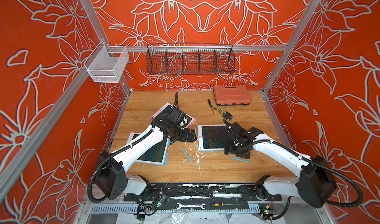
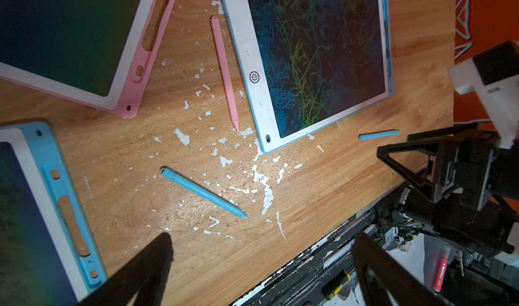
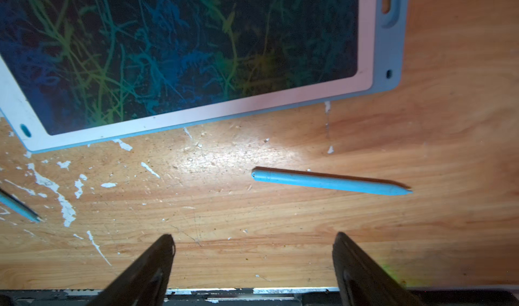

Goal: Place the stylus back onto the writing tablet
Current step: Adjust the stylus at the center of the board.

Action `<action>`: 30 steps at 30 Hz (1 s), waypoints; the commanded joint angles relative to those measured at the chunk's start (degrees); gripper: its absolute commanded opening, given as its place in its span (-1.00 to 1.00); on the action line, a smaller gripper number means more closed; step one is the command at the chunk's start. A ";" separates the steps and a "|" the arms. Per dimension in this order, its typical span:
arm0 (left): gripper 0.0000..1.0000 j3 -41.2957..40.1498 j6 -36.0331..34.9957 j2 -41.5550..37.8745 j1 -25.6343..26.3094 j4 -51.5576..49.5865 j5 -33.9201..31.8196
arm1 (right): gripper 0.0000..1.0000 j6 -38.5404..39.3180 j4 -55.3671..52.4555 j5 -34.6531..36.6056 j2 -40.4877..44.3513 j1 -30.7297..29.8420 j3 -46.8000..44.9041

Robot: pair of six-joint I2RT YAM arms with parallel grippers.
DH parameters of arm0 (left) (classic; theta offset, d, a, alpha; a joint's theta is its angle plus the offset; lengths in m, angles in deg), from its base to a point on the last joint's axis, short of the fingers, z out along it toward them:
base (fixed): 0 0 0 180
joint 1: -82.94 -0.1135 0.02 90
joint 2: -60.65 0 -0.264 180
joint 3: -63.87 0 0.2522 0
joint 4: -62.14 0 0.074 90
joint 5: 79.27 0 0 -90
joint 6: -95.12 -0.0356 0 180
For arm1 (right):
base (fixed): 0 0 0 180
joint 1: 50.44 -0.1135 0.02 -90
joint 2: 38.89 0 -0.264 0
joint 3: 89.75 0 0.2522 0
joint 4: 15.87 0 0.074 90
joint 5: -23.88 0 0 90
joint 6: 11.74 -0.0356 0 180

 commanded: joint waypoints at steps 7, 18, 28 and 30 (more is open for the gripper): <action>0.95 1.48 -2.11 -1.01 -0.42 0.20 -1.58 | 0.82 4.16 -6.12 5.37 -2.77 -0.38 3.71; 0.95 -0.47 -1.05 -2.06 -0.59 2.58 7.45 | 0.87 6.70 -6.80 4.43 -7.45 0.80 5.05; 0.95 -2.81 0.43 -2.43 -0.59 5.33 10.55 | 0.87 9.83 -3.55 0.02 -10.20 2.96 3.11; 0.95 -2.71 0.36 -2.43 -0.59 5.41 10.61 | 0.87 10.62 -3.42 -0.56 -10.82 3.57 2.91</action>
